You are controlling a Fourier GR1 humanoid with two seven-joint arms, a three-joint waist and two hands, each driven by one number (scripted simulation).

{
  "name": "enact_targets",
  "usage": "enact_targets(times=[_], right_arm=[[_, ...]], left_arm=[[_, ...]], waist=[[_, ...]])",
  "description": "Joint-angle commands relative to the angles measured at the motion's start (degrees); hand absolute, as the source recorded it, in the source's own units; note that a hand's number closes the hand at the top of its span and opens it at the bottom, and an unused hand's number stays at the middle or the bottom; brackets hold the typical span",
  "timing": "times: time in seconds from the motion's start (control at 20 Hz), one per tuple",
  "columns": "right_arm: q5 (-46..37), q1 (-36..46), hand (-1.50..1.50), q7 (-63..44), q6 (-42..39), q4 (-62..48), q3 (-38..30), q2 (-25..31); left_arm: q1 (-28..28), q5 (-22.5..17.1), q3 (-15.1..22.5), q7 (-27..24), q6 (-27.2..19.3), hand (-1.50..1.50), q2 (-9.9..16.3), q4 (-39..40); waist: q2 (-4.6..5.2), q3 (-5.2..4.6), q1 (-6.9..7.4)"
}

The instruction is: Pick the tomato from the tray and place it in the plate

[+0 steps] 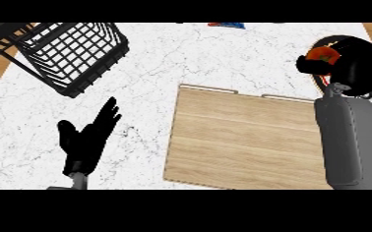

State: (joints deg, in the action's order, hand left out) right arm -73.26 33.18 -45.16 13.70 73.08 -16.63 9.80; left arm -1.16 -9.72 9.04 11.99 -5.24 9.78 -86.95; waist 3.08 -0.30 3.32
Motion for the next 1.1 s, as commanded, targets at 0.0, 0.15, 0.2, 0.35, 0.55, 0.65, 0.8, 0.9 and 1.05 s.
enact_targets(times=[0.0,0.15,0.2,0.35,0.55,0.65,0.8,0.9,1.05], right_arm=[[-8.74,5.95,1.50,-13.15,7.85,-2.87,-5.56,2.62],[-14.92,9.37,1.50,-20.81,13.04,-4.70,-8.54,3.89],[-17.41,10.65,1.50,-23.07,13.60,-5.67,-9.19,4.32],[-22.86,12.25,1.50,-26.87,18.64,-7.45,-12.18,4.44],[-30.26,14.15,1.50,-29.27,23.63,-9.37,-15.65,4.28],[-34.63,13.29,1.50,-30.52,24.78,-11.21,-17.90,4.48],[-39.58,12.72,1.50,-31.76,26.63,-13.21,-21.09,4.34],[-42.81,11.36,1.50,-32.43,28.11,-13.19,-23.67,5.34],[-45.84,9.84,1.50,-32.96,31.28,-14.35,-27.18,4.66]], left_arm=[[0.93,0.64,1.19,0.43,0.52,0.00,-0.11,0.28],[1.18,0.42,1.67,0.25,1.25,0.00,-0.32,0.63],[1.61,0.88,2.55,0.52,1.72,0.00,-0.28,0.71],[1.94,0.98,2.84,0.51,1.46,0.00,-0.82,0.64],[3.87,1.39,3.03,1.77,0.40,0.00,-1.82,1.44],[3.60,1.54,2.85,1.69,0.04,0.00,-1.81,1.23],[3.29,1.09,2.50,1.72,0.81,0.00,-1.29,1.85],[2.51,1.12,2.59,0.97,0.64,0.00,-1.76,2.49],[2.18,0.57,1.31,0.89,1.55,0.00,-0.17,2.34]], waist=[[0.76,0.00,2.52],[0.97,0.05,4.00],[0.96,0.05,4.16],[1.05,0.26,5.00],[0.64,0.39,4.10],[0.54,0.42,4.08],[0.57,0.46,4.09],[0.23,0.45,2.95],[-0.46,0.52,2.16]])
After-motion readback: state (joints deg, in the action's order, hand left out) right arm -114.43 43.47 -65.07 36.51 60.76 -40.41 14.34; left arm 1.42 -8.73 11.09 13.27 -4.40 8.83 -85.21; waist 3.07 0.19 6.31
